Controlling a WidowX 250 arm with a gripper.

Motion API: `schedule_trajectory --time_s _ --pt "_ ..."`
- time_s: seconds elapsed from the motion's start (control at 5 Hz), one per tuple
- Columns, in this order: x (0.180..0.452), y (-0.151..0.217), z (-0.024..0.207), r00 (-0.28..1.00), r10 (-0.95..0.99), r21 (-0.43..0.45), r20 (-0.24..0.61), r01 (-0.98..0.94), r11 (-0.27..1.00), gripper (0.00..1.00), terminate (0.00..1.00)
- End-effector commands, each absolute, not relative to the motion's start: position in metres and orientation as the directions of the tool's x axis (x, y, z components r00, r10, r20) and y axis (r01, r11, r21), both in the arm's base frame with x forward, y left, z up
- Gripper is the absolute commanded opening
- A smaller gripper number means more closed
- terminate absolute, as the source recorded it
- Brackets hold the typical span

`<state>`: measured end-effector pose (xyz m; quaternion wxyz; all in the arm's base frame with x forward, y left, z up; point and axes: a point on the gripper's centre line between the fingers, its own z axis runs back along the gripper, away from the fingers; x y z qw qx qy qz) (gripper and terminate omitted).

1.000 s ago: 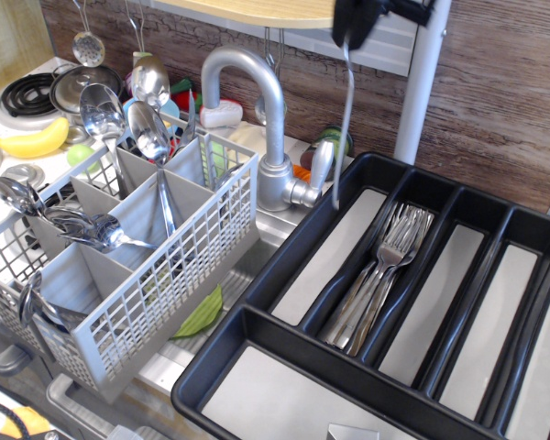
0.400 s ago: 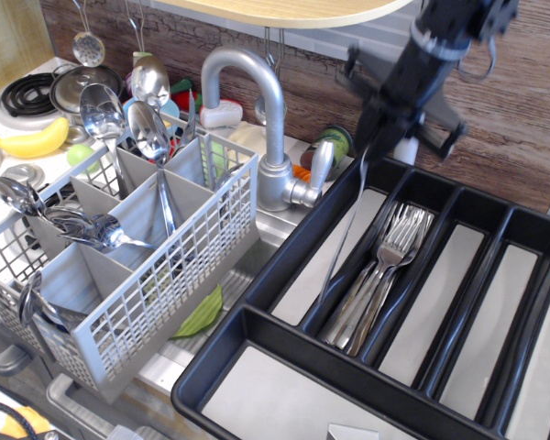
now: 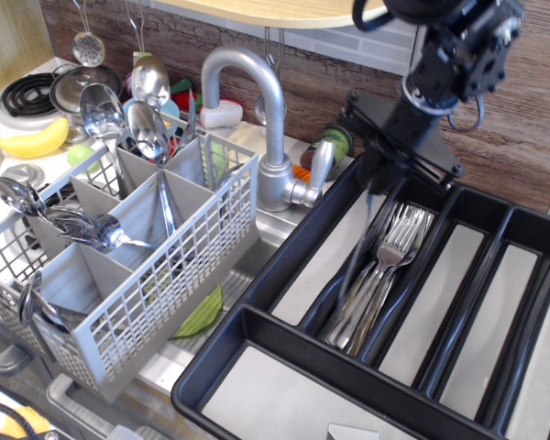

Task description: Put fork from basket to tray

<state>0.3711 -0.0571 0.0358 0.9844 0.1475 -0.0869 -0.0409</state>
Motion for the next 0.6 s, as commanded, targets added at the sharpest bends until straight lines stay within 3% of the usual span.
schedule_trajectory --time_s 0.0,0.2,0.4 --pt "0.385 -0.07 0.038 0.968 -0.099 0.252 0.232 0.038 0.967 0.0 0.0" --pt "0.382 -0.073 0.041 0.969 -0.159 0.219 0.191 0.116 0.969 0.0 0.0" --pt "0.386 -0.075 0.048 0.957 -0.2 0.222 0.209 0.153 0.963 1.0 1.0"
